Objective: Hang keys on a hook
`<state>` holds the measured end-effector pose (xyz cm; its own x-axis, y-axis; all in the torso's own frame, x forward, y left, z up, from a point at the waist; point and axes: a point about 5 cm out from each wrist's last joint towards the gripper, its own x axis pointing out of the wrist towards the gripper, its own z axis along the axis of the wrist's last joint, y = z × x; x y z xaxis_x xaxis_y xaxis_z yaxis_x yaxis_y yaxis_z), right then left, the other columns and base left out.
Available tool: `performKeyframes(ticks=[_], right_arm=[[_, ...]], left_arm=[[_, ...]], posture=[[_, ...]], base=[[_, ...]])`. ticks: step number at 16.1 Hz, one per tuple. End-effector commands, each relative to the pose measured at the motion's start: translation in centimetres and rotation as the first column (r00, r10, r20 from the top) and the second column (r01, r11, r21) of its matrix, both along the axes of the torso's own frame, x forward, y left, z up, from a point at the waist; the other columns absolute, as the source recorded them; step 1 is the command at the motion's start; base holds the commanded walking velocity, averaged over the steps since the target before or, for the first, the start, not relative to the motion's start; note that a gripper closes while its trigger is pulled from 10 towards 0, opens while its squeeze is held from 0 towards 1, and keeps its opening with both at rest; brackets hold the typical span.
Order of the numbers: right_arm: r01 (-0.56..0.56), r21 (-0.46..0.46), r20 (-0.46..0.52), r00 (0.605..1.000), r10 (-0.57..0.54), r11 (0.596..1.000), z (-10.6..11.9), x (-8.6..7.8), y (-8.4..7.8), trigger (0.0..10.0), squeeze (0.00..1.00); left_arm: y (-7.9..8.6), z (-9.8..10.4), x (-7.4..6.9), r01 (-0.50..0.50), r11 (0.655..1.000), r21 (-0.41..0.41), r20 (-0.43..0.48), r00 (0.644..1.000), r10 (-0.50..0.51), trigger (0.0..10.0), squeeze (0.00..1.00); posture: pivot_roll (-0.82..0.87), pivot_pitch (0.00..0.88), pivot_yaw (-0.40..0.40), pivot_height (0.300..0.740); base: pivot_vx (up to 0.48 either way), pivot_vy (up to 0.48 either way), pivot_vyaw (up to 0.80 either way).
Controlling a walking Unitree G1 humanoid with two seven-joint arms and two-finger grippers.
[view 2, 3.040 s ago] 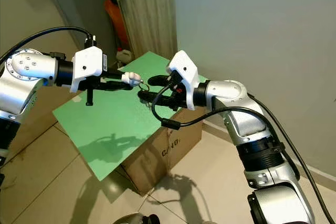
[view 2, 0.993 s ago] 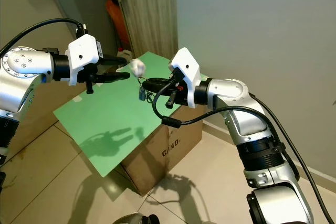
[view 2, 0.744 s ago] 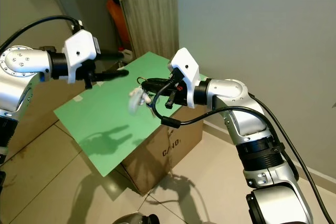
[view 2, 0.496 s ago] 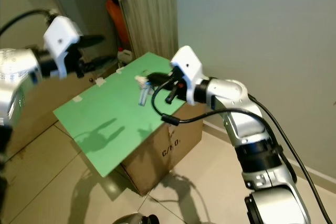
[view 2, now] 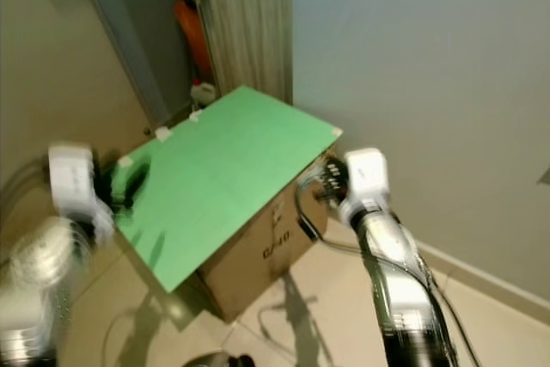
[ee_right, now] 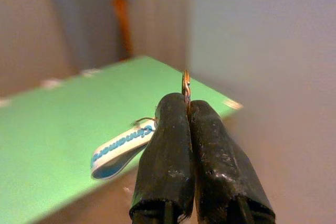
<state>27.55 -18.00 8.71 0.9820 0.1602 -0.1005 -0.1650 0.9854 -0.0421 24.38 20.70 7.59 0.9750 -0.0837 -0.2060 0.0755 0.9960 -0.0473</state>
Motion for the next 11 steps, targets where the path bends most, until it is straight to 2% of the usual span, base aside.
performKeyframes(ticks=[1, 2, 3, 5, 6, 8, 11], right_arm=[[0.089, -0.026, 0.025, 0.996, -0.089, 0.996, -1.1, -0.9, -1.3, 0.0, 0.0], [0.15, -0.027, 0.021, 0.989, -0.149, 0.988, -2.0, -1.8, -1.9, 0.0, 0.0], [0.182, -0.009, 0.002, 0.983, -0.182, 0.983, -2.6, -2.4, -2.1, 0.0, 0.0], [0.185, -0.008, 0.006, 0.983, -0.185, 0.983, -3.1, -3.7, -1.5, 0.0, 0.0], [0.177, -0.007, 0.009, 0.984, -0.177, 0.984, -3.2, -3.8, -1.2, 0.0, 0.0], [0.167, 0.007, 0.038, 0.985, -0.167, 0.986, -3.1, -2.9, -0.6, 0.0, 0.0], [0.133, 0.006, 0.062, 0.989, -0.133, 0.991, -2.6, -1.9, 0.0, 0.0, 0.0]], left_arm=[[-0.5, -1.8, -1.0, -0.03, 0.998, 0.061, -0.029, 0.999, 0.032, 10.0, 0.0], [-1.3, -2.5, -1.8, -0.01, 0.996, 0.092, -0.034, 0.999, 0.014, 10.0, 0.0], [-1.8, -2.7, -2.1, 0.005, 0.997, 0.081, -0.04, 0.999, -0.002, 10.0, 0.0], [-2.4, -2.9, -2.3, 0.033, 0.998, 0.051, -0.044, 0.999, -0.031, 10.0, 0.0], [-2.5, -2.8, -2.2, 0.043, 0.998, 0.047, -0.042, 0.998, -0.041, 10.0, 0.0], [-2.9, -2.3, -1.4, 0.075, 0.997, 0.028, 0.006, 0.997, -0.075, 10.0, 0.0], [-3.9, -1.9, -0.5, 0.139, 0.99, 0.031, 0.026, 0.99, -0.14, 10.0, 0.0]], posture=[[-0.17, 0.0, 0.104, 0.74], [-0.17, 0.0, 0.098, 0.74], [-0.17, 0.0, 0.094, 0.74], [-0.17, 0.0, 0.09, 0.74], [-0.18, 0.0, 0.091, 0.74], [-0.19, 0.0, 0.105, 0.74], [-0.2, 0.0, 0.124, 0.74]], base=[[0.0, 0.0, 0.0], [0.0, 0.0, 0.0], [0.0, 0.0, 0.0], [0.0, 0.0, 0.0], [0.0, 0.0, 0.0], [0.0, -0.131, 0.0], [0.0, -0.446, 0.0]])
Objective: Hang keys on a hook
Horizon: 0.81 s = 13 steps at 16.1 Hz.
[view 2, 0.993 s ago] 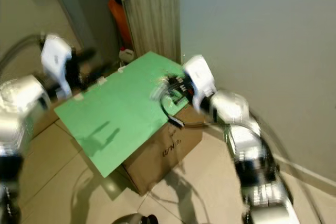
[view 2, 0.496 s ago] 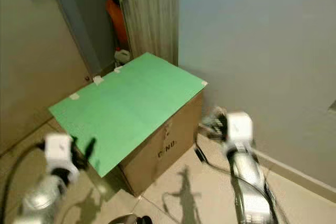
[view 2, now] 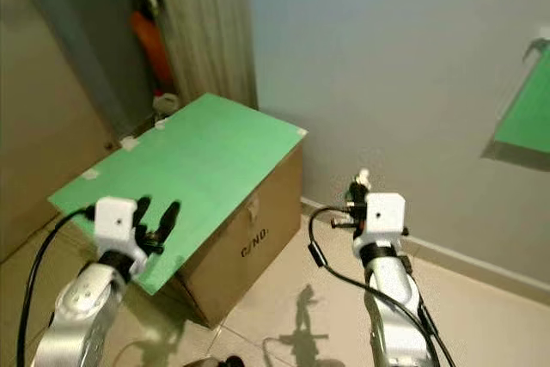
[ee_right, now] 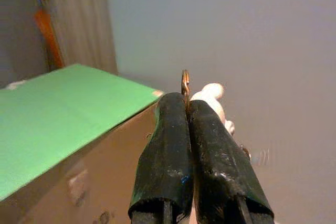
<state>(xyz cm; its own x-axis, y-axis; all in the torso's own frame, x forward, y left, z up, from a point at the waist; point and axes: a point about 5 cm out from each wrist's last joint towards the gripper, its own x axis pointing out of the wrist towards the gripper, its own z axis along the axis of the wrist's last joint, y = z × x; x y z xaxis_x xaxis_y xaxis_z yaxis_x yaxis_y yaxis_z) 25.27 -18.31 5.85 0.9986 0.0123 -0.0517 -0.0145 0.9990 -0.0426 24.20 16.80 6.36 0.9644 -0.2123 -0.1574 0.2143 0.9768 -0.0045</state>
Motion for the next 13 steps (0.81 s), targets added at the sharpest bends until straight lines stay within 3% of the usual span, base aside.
performKeyframes(ticks=[1, 6, 10, 13], right_arm=[[-0.012, -0.003, 0.023, 1.0, 0.012, 1.0, 0.4, 0.6, 0.3, 0.0, 0.0], [-0.007, -0.016, 0.043, 0.999, 0.008, 1.0, 0.5, 0.5, 0.4, 0.0, 0.0], [-0.011, -0.023, 0.039, 0.999, 0.011, 1.0, 0.4, 0.5, 0.4, 0.0, 0.0], [-0.009, -0.01, 0.029, 1.0, 0.009, 1.0, 0.2, 0.5, 0.5, 0.0, 0.0]], left_arm=[[-0.1, -0.7, -0.1, 0.012, 1.0, -0.009, -0.032, 0.999, -0.012, 10.0, 0.0], [-0.3, -0.7, 0.4, 0.039, 0.999, -0.019, -0.032, 0.999, -0.039, 10.0, 0.0], [-0.2, -0.7, 0.9, 0.05, 0.999, -0.021, -0.026, 0.998, -0.05, 10.0, 0.0], [-0.4, -0.4, 1.5, 0.056, 0.998, 0.007, -0.007, 0.998, -0.056, 10.0, 0.0]], posture=[[-0.21, 0.0, 0.129, 0.74], [-0.23, 0.0, 0.143, 0.74], [-0.23, 0.0, 0.149, 0.74], [-0.24, 0.0, 0.154, 0.74]], base=[[0.0, -0.439, 0.0], [0.0, -0.433, 0.0], [0.275, -0.39, 0.0], [0.336, -0.245, -0.76]])
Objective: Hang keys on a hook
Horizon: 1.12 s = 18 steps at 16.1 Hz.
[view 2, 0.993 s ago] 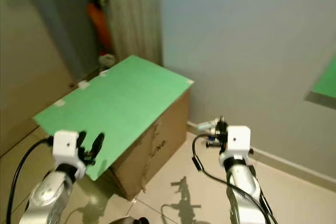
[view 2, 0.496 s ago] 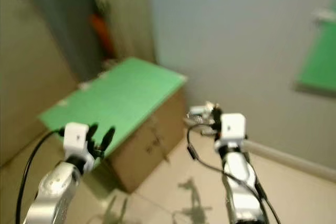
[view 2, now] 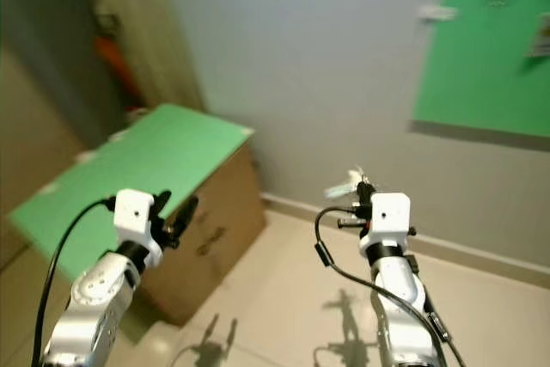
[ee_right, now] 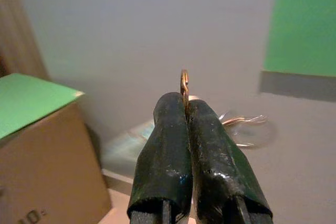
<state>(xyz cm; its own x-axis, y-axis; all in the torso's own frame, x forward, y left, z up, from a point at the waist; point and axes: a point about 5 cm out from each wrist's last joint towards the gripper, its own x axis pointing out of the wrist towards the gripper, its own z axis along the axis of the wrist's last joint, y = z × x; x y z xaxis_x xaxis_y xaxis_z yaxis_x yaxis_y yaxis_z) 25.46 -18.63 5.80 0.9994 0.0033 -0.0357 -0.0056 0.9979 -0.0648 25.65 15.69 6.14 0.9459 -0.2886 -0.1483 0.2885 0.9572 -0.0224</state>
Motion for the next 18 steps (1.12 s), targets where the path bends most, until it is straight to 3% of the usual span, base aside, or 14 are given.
performKeyframes(ticks=[1, 13, 18], right_arm=[[-0.019, 0.011, 0.012, 1.0, 0.018, 1.0, 0.3, 0.3, 0.9, 0.0, 0.0], [-0.011, 0.024, -0.005, 1.0, 0.011, 1.0, 0.0, 0.6, 0.9, 0.0, 0.0], [-0.061, 0.001, -0.017, 0.998, 0.061, 0.998, -0.1, 0.7, 1.1, 0.0, 0.0]], left_arm=[[0.8, -0.2, 0.3, -0.023, 0.999, 0.03, -0.008, 1.0, 0.023, 10.0, 0.0], [0.2, 0.3, 2.0, 0.029, 0.996, 0.084, 0.037, 0.999, -0.033, 10.0, 0.0], [0.8, -0.1, 2.0, -0.059, 0.997, 0.048, 0.019, 0.998, 0.058, 10.0, 0.0]], posture=[[-0.24, 0.0, 0.155, 0.74], [-0.26, 0.0, 0.16, 0.74], [-0.26, 0.0, 0.152, 0.74]], base=[[0.0, 0.0, -0.74], [0.0, 0.0, -0.72], [0.174, -0.227, 0.0]])
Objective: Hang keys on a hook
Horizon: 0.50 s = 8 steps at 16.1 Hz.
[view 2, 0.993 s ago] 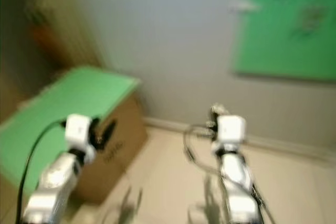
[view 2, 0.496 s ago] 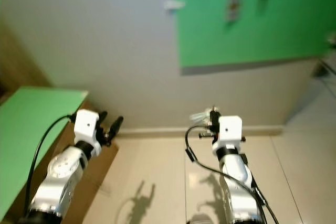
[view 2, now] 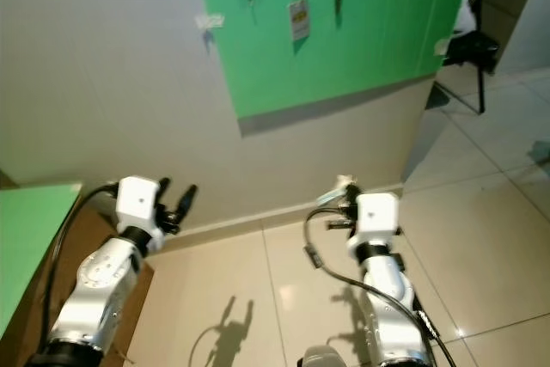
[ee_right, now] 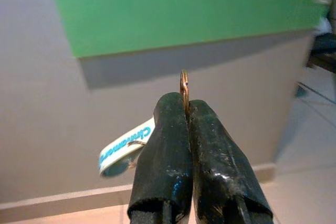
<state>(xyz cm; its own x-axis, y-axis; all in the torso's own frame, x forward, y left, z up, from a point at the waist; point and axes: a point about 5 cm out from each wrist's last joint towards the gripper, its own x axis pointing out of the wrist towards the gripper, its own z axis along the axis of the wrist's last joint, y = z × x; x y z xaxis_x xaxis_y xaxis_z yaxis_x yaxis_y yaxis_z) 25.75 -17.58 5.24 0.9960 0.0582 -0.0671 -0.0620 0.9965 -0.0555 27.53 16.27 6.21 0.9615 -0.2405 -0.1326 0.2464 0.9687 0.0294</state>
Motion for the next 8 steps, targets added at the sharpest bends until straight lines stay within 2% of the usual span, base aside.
performKeyframes(ticks=[1, 3, 5, 8], right_arm=[[-0.02, -0.007, 0.008, 1.0, 0.02, 1.0, 0.4, 0.4, 0.1, 0.0, 0.0], [-0.024, -0.016, 0.005, 1.0, 0.024, 1.0, 0.4, 0.5, 0.0, 0.0, 0.0], [-0.024, -0.028, -0.004, 1.0, 0.024, 0.999, 0.4, 0.8, 0.0, 0.0, 0.0], [-0.068, -0.07, 0.0, 0.998, 0.069, 0.995, 0.9, 1.1, -0.4, 0.0, 0.0]], left_arm=[[0.3, -0.2, 0.0, -0.025, 1.0, 0.005, -0.01, 1.0, 0.025, 10.0, 0.0], [0.2, -0.3, 0.0, -0.028, 1.0, 0.005, -0.011, 1.0, 0.028, 10.0, 0.0], [0.2, -0.4, 0.0, -0.042, 0.999, -0.012, -0.012, 0.999, 0.042, 10.0, 0.0], [0.2, -1.6, -1.4, -0.059, 0.998, -0.018, -0.033, 0.998, 0.058, 10.0, 0.0]], posture=[[-0.26, 0.0, 0.145, 0.74], [-0.25, 0.0, 0.141, 0.74], [-0.25, 0.0, 0.141, 0.74], [-0.26, 0.0, 0.121, 0.74]], base=[[0.3, -0.371, 0.0], [0.289, -0.379, 0.0], [0.0, -0.448, 0.75], [0.0, -0.474, 0.68]])
